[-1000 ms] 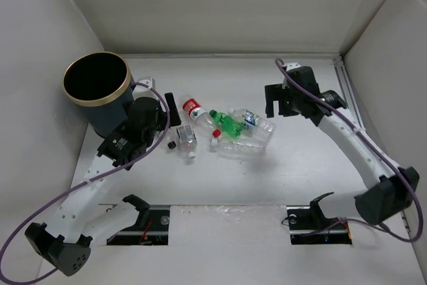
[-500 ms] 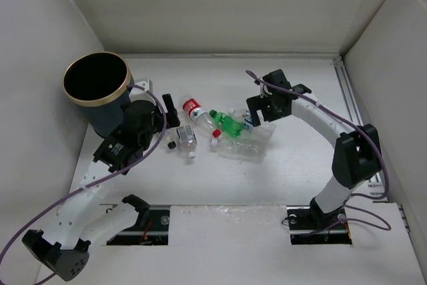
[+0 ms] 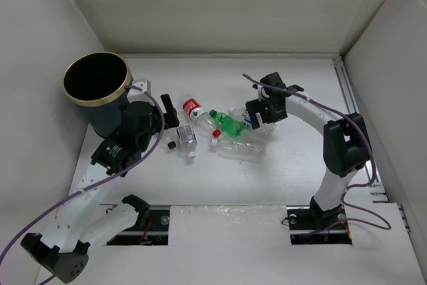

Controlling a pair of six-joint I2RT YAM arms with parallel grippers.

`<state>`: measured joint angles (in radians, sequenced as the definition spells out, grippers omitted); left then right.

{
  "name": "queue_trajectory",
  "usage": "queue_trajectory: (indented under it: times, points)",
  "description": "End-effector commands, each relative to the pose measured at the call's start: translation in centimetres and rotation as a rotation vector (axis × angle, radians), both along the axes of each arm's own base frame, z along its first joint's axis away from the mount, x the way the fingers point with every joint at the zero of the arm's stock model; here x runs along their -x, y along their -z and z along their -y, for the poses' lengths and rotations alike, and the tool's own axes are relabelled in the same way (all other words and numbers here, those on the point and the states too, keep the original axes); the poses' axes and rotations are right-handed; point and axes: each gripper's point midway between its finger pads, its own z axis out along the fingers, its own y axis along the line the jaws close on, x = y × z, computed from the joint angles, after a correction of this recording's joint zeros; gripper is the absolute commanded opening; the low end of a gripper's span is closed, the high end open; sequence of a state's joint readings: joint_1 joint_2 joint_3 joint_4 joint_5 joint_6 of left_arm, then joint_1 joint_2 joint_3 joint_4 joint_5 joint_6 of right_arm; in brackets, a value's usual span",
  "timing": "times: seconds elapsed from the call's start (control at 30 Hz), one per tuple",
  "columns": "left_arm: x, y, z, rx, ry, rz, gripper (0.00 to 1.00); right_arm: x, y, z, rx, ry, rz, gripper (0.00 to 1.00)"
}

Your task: Put the plastic bottles in the bin

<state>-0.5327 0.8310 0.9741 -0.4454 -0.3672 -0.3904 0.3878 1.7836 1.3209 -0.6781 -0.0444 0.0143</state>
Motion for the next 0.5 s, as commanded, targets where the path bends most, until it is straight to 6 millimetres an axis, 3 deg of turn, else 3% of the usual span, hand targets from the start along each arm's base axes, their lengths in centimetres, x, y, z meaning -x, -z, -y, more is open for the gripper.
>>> queue_trajectory:
  times: [0.0, 0.07, 0.17, 0.27, 0.37, 0.43, 0.47]
  points:
    - [-0.1, -0.3, 0.1, 0.018, -0.002, 0.022, 1.0, -0.7, 1.2, -0.4, 0.022, -0.017, 0.016, 0.96]
    - [-0.1, -0.3, 0.1, 0.018, -0.002, 0.022, 1.0, -0.6, 2.5, 0.0, 0.048, 0.0, -0.01, 0.94]
    - [0.1, -0.5, 0.2, 0.026, 0.006, 0.028, 1.0, -1.3, 2.8, 0.5, 0.065, 0.046, -0.009, 0.89]
    - [0.2, -0.7, 0.0, 0.022, 0.01, 0.037, 1.0, -2.2, 3.1, 2.9, 0.086, 0.158, -0.011, 0.83]
    - [0.1, -0.9, 0.1, 0.027, 0.01, 0.045, 1.0, -2.5, 3.5, 4.0, 0.1, 0.205, -0.015, 0.76]
    - [0.1, -0.9, 0.1, 0.027, 0.01, 0.045, 1.0, -2.4, 3.9, 4.1, 0.108, 0.219, -0.023, 0.71]
    - [0.1, -0.9, 0.1, 0.027, 0.01, 0.045, 1.0, -2.7, 3.6, 4.0, 0.103, 0.22, -0.013, 0.59]
